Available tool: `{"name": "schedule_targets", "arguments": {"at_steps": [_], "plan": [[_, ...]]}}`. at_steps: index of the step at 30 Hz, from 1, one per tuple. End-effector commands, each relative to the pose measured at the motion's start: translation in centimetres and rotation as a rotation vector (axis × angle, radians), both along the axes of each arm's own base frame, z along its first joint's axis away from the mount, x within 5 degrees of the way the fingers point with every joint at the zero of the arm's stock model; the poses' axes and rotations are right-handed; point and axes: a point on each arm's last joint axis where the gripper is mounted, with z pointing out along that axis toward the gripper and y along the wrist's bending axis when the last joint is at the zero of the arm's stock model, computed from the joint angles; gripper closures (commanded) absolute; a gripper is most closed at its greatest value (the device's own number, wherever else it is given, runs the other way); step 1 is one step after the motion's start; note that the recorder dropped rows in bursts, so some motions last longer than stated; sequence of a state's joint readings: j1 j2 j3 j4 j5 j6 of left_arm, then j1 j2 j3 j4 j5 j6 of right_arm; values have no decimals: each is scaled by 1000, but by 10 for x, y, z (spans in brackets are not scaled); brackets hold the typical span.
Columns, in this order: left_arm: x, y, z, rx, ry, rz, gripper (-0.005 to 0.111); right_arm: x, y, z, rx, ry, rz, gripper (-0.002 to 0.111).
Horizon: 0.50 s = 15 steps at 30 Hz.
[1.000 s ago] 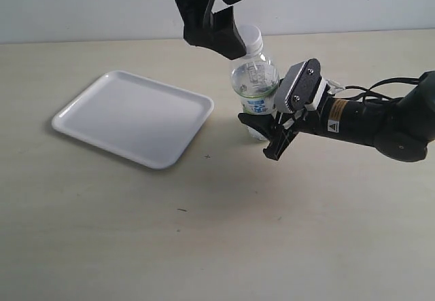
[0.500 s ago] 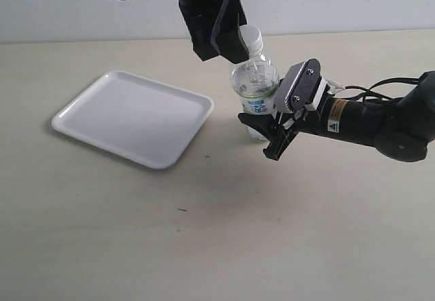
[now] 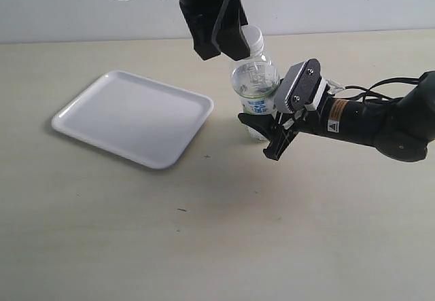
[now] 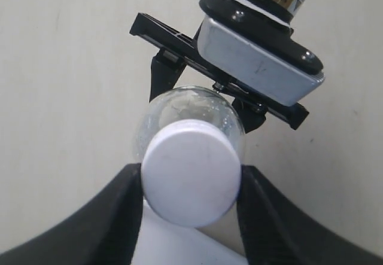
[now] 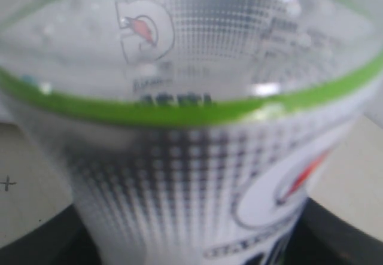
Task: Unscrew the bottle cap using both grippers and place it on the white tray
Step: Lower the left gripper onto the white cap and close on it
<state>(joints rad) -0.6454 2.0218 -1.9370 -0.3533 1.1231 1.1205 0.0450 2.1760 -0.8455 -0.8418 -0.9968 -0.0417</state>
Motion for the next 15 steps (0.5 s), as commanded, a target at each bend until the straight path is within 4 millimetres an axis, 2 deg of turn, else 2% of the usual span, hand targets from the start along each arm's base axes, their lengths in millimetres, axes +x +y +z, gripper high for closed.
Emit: {"name": "schedule_targets", "arguments": {"at_steps": [1,2,7,15], "plan": [[-4,-3,3,-26,22,-10,103,-1,-2,-7,-58,42,-9,108],[-4,-3,3,-28,23,-10,106,-1,-2,-7,-58,42,-9,108],[-5,-5,4,-43,42,-1,107,-1,-2,-7,-59,42,-7,108],[-4,-5,4,-73,136,165,107,-1,-2,-7,-59,42,-7,108]]}}
